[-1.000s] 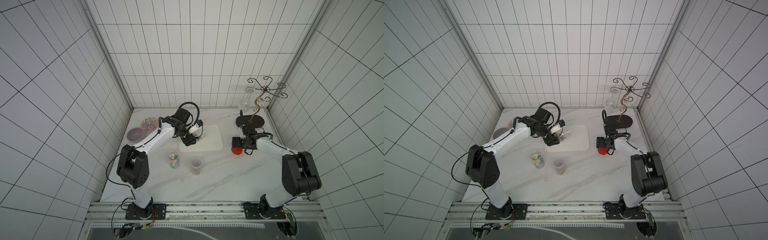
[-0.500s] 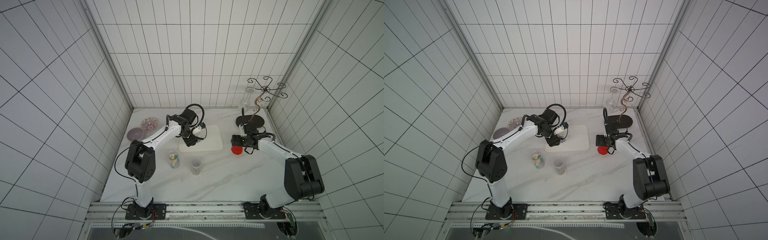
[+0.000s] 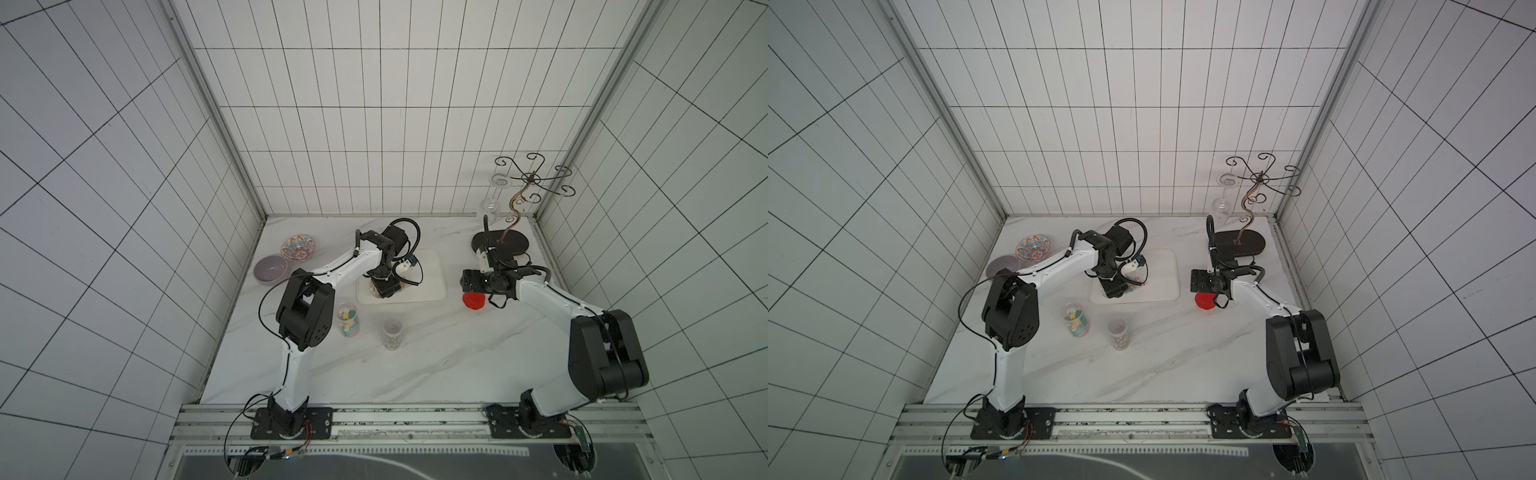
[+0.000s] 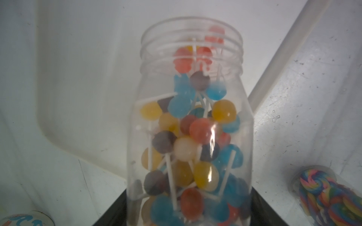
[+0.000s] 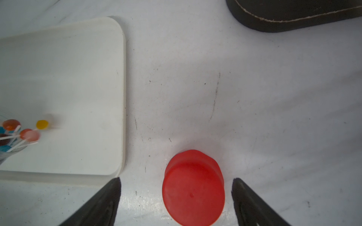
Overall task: Pour the candies out of the jar
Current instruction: 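Pour the candies out of the jar onto the tray.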
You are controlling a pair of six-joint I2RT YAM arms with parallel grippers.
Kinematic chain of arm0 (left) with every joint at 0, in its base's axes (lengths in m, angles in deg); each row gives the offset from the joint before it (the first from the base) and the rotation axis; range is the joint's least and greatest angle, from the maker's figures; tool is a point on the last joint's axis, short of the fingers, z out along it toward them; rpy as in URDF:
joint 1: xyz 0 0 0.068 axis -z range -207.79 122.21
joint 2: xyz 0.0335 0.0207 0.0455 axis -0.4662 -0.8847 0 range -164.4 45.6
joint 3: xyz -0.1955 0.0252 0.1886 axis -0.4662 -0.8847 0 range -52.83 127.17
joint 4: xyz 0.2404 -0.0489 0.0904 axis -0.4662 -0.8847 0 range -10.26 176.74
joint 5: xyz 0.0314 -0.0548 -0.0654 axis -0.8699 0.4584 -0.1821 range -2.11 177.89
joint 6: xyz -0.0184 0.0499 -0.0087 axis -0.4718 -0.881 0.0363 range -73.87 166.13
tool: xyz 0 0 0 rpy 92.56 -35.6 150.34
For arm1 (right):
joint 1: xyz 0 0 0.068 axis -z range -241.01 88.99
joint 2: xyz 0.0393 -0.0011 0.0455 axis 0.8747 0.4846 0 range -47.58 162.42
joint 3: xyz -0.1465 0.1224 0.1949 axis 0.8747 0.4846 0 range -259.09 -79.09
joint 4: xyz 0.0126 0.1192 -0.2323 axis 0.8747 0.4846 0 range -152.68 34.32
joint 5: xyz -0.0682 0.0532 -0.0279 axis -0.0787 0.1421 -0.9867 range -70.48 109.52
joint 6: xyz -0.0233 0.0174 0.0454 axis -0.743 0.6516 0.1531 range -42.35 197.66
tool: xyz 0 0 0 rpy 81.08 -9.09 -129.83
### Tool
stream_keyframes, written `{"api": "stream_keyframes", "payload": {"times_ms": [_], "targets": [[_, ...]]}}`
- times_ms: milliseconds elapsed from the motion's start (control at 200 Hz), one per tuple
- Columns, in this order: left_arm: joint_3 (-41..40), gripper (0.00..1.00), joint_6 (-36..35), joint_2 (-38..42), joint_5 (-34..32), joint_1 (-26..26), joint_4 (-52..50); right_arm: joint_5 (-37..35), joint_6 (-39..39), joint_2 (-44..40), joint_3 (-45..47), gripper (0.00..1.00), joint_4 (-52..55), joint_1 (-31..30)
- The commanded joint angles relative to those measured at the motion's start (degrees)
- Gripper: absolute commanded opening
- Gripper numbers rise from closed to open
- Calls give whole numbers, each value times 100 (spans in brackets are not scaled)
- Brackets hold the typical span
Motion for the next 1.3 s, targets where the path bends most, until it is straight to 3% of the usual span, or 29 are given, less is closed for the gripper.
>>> {"api": "stream_keyframes", "payload": {"times_ms": [0, 600, 1295], "targets": [[404, 60, 194, -107, -232, 68, -168, 109, -23, -104, 282, 90, -114, 56], [1203, 60, 829, -493, -1309, 219, -992, 285, -27, -78, 299, 90, -150, 71], [480, 60, 977, 31, -1911, 254, -1087, 449, -30, -129, 343, 89, -211, 77]]}}
